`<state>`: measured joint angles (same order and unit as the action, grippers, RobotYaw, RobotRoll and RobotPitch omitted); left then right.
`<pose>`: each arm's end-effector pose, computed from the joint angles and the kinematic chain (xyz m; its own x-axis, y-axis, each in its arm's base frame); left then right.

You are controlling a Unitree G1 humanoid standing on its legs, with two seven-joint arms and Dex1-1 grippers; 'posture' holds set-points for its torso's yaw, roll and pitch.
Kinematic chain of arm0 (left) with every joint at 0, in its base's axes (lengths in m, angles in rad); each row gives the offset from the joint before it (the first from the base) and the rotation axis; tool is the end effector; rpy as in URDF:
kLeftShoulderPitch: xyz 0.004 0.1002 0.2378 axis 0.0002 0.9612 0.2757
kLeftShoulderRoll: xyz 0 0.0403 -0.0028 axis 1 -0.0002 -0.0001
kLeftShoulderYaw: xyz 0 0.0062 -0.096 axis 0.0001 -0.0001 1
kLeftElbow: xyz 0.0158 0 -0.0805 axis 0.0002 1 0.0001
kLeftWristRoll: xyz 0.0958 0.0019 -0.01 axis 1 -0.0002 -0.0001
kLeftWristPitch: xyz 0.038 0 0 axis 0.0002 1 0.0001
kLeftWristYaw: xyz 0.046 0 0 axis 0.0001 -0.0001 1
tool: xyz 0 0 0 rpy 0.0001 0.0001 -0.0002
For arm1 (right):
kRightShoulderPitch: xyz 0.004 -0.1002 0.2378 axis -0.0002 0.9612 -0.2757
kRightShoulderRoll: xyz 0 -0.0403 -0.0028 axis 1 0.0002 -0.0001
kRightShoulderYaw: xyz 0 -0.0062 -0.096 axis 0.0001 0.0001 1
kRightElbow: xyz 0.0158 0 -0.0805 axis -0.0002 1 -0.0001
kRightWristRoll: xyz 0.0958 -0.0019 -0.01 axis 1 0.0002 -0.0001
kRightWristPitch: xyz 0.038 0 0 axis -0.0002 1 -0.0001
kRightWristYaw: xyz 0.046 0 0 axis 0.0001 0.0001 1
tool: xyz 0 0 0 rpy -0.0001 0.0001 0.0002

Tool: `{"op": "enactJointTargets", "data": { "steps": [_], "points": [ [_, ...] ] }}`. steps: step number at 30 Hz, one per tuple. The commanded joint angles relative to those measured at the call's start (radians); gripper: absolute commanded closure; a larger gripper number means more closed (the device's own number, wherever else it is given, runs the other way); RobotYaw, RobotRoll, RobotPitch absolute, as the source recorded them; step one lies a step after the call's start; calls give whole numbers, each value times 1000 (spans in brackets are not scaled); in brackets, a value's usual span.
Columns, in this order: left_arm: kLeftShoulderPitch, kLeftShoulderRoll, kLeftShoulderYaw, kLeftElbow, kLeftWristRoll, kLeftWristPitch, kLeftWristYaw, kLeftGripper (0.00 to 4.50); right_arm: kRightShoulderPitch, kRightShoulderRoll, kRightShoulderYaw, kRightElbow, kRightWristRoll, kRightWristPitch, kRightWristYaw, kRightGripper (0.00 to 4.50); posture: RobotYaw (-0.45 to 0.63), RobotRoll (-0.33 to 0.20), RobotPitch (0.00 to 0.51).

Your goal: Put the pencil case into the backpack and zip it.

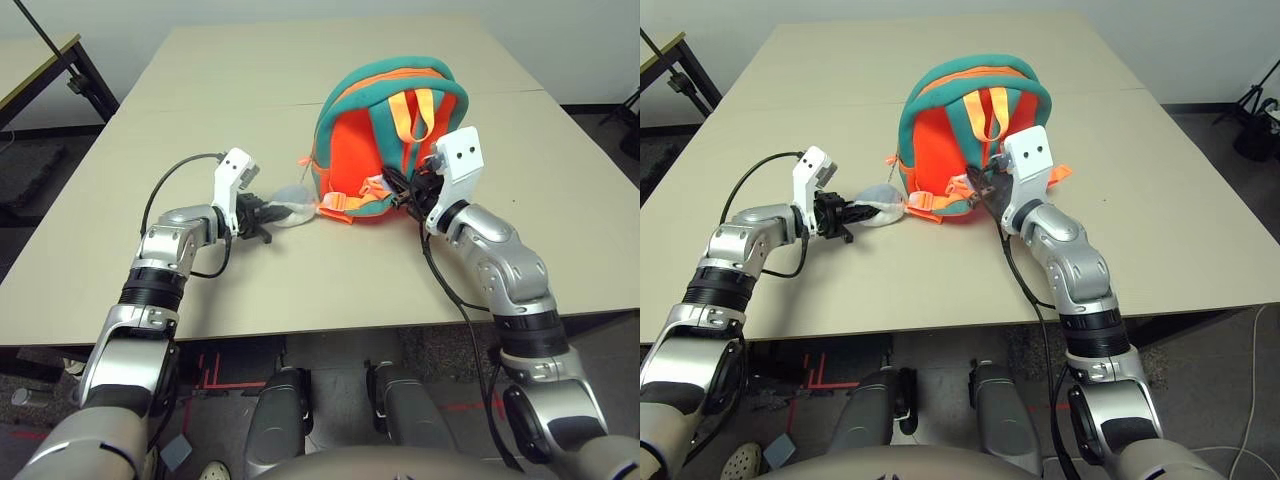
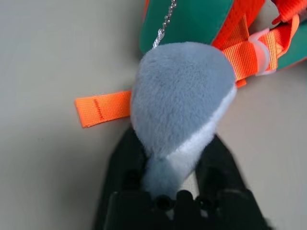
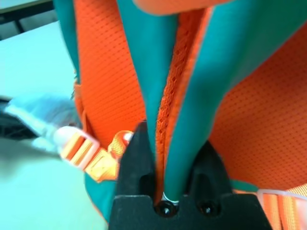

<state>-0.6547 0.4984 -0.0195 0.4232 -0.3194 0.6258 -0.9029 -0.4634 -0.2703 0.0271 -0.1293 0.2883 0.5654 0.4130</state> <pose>0.3034 0.2282 0.1371 0.6080 -0.7151 -0.3449 0.7010 0.6875 -0.1896 0.2650 -0.1572 0.1557 0.8252 0.5643 -0.0222 -0.5648 0.8245 -0.0344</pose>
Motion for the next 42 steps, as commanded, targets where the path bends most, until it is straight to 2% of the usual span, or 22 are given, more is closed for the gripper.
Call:
{"op": "enactJointTargets", "data": {
  "steps": [1,4,6,20,27,34,42],
  "points": [
    [25,33,14,-83,-20,58,-6,1316,14,-25,-12,-58,41,68,28,1981,-34,0,130],
    [39,45,22,-143,-32,103,2,153,19,-50,-26,-96,72,119,43,833,-34,0,134],
    [48,50,26,-169,-35,121,6,0,22,-68,-37,-118,94,152,51,60,-35,0,136],
    [73,69,35,-221,-50,154,9,0,73,-180,-151,-173,181,252,69,21,-56,0,146],
    [79,75,45,-188,-46,125,2,0,110,-260,-260,-75,202,181,130,21,-68,0,144],
    [111,73,95,-170,-48,77,33,0,134,-263,-348,49,169,64,92,21,-70,0,144],
    [141,22,248,-116,-50,-97,171,0,111,-216,-391,187,116,-89,-18,21,-53,0,145]
  ]
}}
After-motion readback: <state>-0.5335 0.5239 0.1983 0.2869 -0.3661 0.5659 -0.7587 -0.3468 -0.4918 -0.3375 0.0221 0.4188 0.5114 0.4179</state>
